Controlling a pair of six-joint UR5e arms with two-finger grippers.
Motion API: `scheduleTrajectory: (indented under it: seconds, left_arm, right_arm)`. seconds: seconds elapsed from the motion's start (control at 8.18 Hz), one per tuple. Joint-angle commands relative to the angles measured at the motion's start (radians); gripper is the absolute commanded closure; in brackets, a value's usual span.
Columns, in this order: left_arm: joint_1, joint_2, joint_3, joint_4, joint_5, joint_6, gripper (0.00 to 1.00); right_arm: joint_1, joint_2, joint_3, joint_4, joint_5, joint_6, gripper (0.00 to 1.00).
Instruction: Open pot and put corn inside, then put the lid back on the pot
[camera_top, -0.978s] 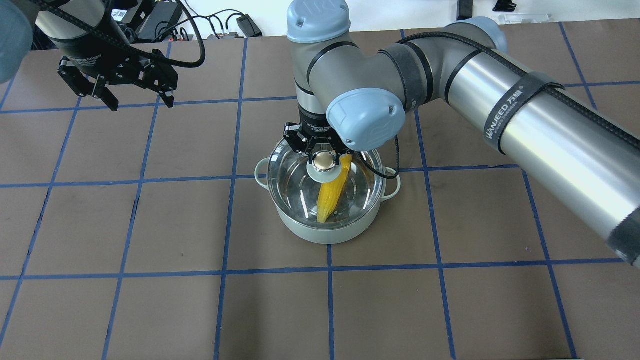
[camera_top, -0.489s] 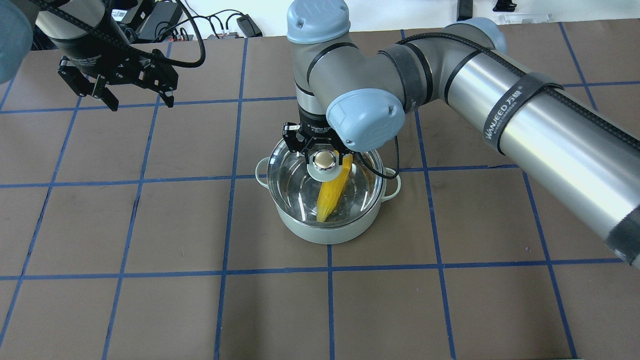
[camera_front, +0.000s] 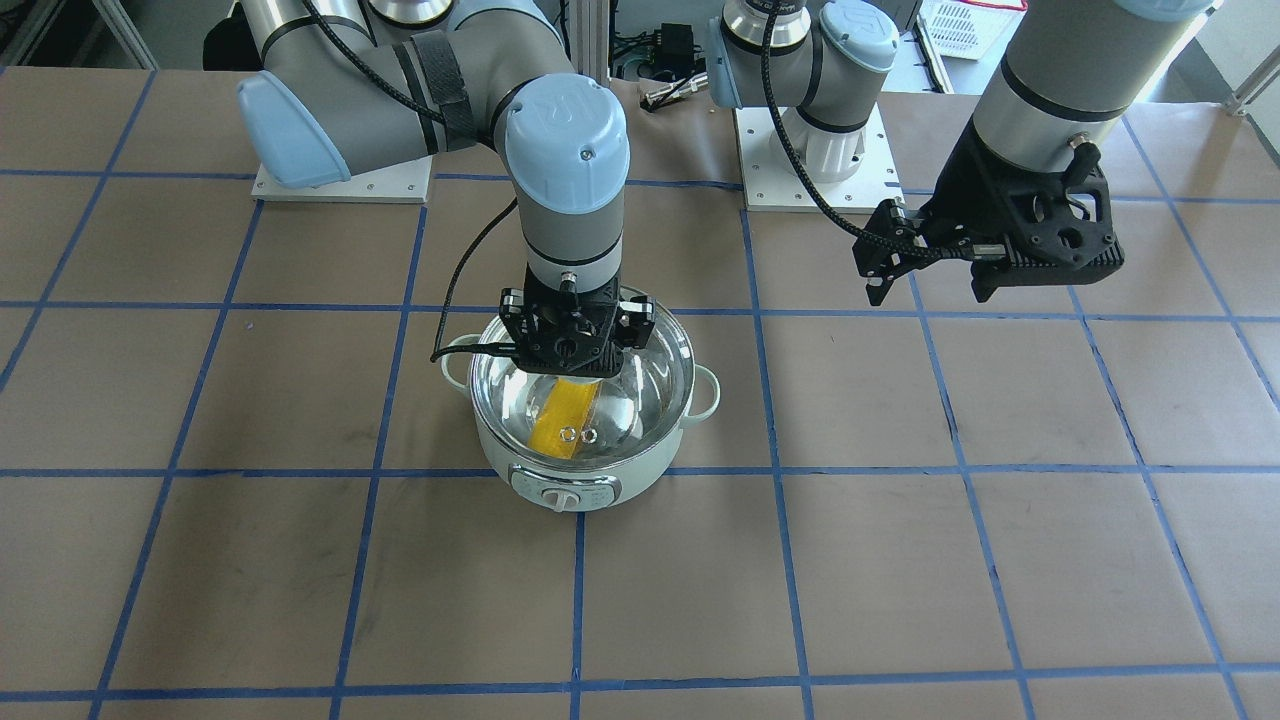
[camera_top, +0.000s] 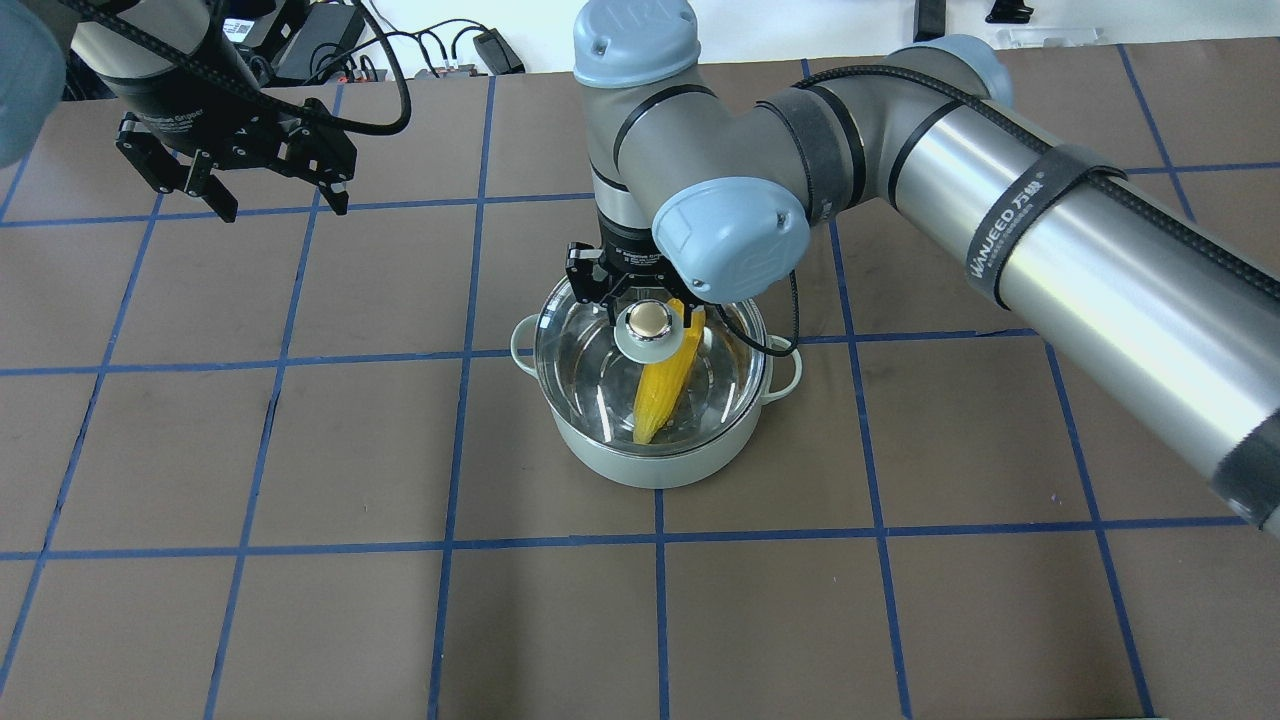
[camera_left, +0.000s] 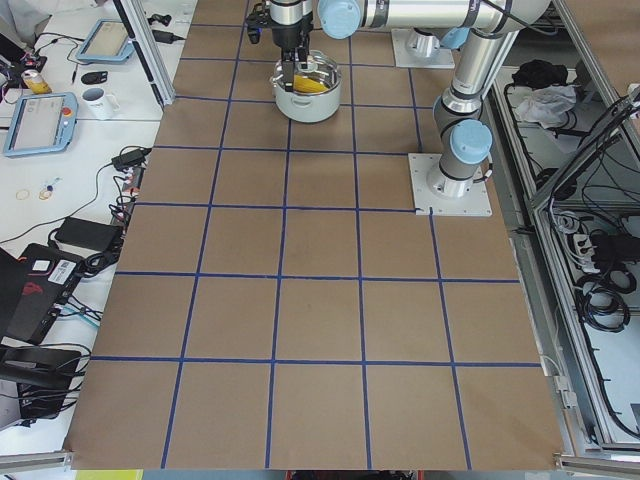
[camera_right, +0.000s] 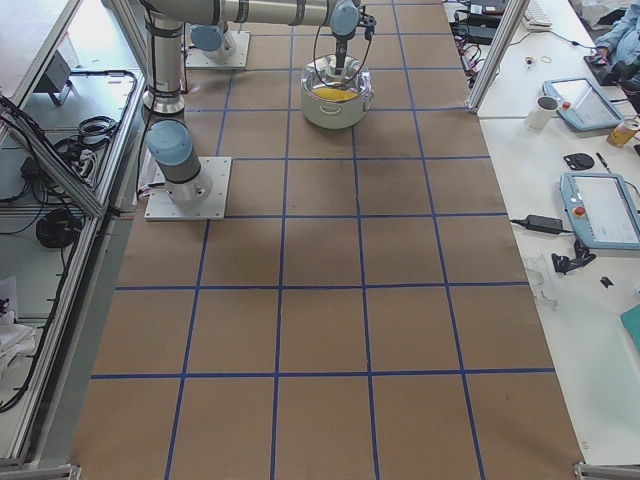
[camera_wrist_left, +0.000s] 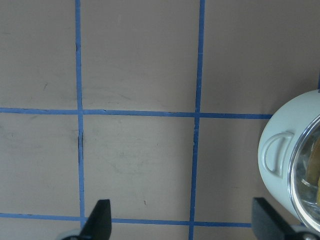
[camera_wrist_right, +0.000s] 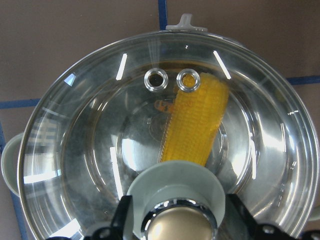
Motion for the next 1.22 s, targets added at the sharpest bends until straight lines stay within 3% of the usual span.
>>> scheduleTrajectory:
  seconds: [0.0,0.61,0.86,1.1]
  left_arm:
    - [0.0,0.0,0.0,0.0,0.0,0.0,0.0]
    - [0.0,0.0,0.0,0.0,0.001,0.0,0.0]
    - [0.0,0.0,0.0,0.0,0.001,0.0,0.0]
    - [0.0,0.0,0.0,0.0,0.001,0.0,0.0]
  right_arm:
    - [0.0,0.0,0.0,0.003,0.0,-0.001,0.48]
    - [-0.017,-0.001,-0.001,0.017,0.003,0.001,0.53]
    - [-0.017,-0.001,-0.001,0.014,0.01,-0.005,0.43]
    - [-0.017,-0.001,-0.001,0.011,0.009,-0.054,0.22]
